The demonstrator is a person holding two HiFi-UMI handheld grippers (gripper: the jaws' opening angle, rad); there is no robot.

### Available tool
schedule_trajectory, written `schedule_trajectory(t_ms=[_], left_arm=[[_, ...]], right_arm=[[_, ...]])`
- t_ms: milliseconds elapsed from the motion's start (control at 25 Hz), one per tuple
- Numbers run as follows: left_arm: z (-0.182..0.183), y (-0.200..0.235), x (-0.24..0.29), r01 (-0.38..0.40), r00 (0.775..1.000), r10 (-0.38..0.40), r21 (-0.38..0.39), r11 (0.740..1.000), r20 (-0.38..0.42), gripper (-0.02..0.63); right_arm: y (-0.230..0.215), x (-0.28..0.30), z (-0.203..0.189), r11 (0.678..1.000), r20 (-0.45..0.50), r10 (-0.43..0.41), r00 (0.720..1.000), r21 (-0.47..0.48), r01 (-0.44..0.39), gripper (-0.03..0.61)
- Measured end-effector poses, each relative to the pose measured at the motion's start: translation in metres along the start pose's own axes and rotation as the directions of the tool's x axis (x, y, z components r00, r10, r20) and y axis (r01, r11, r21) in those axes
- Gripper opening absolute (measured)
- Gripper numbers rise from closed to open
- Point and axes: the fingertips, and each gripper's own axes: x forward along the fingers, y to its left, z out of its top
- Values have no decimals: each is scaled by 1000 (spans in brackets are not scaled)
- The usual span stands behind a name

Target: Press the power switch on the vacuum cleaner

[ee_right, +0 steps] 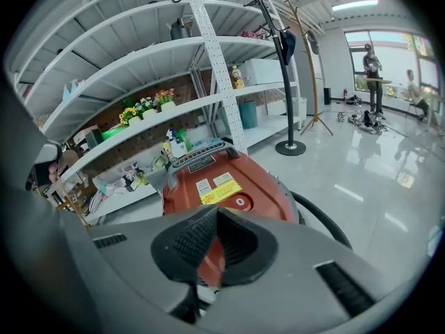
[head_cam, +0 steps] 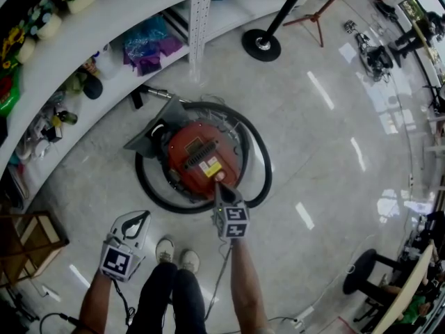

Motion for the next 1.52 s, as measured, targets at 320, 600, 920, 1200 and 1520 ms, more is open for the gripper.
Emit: schedule_trajectory(t_ms=[320, 600, 920, 1200, 1520], left_arm=[[-2, -2, -1, 1, 1000, -1, -1, 1000, -6, 8], [-3, -1, 1, 1, 1000, -2, -11, 1000, -3, 8], [-7, -3, 0, 4, 1000, -4, -14, 1000, -7, 8], [-8, 0, 0, -3, 1000, 3, -15, 1000, -4, 8], [-3, -3, -1, -4, 1000, 4, -4, 1000, 4, 7]], right_arm=[[-3, 0, -2, 1000, -9, -4, 1000, 10, 4, 12], [2, 2, 3, 999, -31, -20, 999, -28, 19, 14], [2, 4, -1, 999, -64, -36, 997, -43, 34, 15], [3, 5, -1, 998, -63, -36, 997, -47, 33, 15], [3, 2, -4, 1000, -50, -12, 999, -8, 12, 14]])
